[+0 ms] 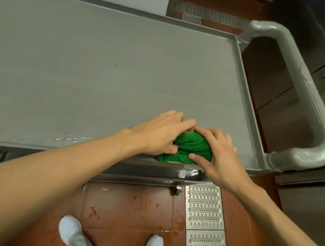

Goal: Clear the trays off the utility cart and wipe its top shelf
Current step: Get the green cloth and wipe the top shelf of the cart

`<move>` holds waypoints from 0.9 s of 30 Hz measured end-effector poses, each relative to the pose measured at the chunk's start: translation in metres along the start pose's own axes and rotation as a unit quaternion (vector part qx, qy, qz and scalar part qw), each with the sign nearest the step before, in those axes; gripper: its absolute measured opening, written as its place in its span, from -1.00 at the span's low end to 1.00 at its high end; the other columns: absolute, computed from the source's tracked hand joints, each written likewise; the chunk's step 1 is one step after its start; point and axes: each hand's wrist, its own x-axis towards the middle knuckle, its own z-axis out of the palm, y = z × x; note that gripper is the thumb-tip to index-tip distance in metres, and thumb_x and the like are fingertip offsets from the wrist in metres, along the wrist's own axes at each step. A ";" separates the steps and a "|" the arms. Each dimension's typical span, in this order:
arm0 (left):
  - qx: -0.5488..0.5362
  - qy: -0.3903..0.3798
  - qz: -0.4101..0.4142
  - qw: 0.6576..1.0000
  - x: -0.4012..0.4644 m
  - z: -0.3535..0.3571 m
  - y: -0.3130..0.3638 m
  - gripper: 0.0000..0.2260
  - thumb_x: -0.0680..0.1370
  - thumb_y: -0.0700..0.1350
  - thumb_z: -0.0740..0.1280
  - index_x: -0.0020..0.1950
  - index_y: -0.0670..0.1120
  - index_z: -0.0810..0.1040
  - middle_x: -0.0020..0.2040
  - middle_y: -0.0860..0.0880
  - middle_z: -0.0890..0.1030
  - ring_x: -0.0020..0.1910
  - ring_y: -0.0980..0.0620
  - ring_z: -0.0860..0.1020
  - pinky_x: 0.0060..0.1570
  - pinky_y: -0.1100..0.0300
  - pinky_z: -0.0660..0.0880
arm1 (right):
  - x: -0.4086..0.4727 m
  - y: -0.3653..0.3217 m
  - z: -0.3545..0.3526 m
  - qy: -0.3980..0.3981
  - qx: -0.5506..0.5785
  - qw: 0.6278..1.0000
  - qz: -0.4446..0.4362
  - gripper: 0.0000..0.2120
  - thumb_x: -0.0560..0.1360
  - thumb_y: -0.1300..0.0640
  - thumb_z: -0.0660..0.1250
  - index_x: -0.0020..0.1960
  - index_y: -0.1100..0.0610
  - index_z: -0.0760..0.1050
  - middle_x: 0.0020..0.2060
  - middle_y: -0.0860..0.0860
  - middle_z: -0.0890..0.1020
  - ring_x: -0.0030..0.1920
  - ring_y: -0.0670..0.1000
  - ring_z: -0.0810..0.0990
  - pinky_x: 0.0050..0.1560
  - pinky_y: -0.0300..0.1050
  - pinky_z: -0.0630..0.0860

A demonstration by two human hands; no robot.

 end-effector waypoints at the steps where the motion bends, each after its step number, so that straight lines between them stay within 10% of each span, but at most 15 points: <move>1: 0.003 -0.005 -0.008 1.000 -0.014 -0.008 -0.012 -0.68 0.38 -0.14 0.40 0.04 -0.04 0.35 -0.04 -0.06 0.41 -0.08 0.01 0.30 -0.16 0.18 0.19 | 0.006 -0.016 0.008 -0.001 -0.005 1.000 -0.007 -0.38 0.47 -0.10 0.39 0.44 -0.25 0.20 0.19 -0.03 0.42 0.13 0.05 0.33 0.09 0.15 0.37; 19: 0.075 -0.009 -0.312 0.947 -0.327 -0.143 -0.197 -0.54 0.25 -0.23 0.51 -0.07 0.00 0.29 -0.20 0.07 0.38 -0.13 -0.09 0.46 -0.22 0.11 0.24 | 0.093 -0.384 0.167 -0.008 0.007 0.989 -0.148 -0.42 0.45 0.00 0.42 0.42 -0.07 0.29 0.18 0.11 0.46 0.15 0.26 0.38 0.07 0.24 0.32; 27: 0.151 0.013 -0.335 0.930 -0.362 -0.157 -0.239 -0.36 0.12 -0.29 0.53 0.17 -0.24 0.44 0.02 -0.23 0.56 -0.01 -0.27 0.58 -0.09 -0.01 0.50 | 0.111 -0.460 0.191 -0.006 0.049 0.992 -0.118 -0.42 0.38 0.08 0.47 0.33 0.06 0.33 0.08 0.17 0.50 0.09 0.27 0.41 0.08 0.25 0.34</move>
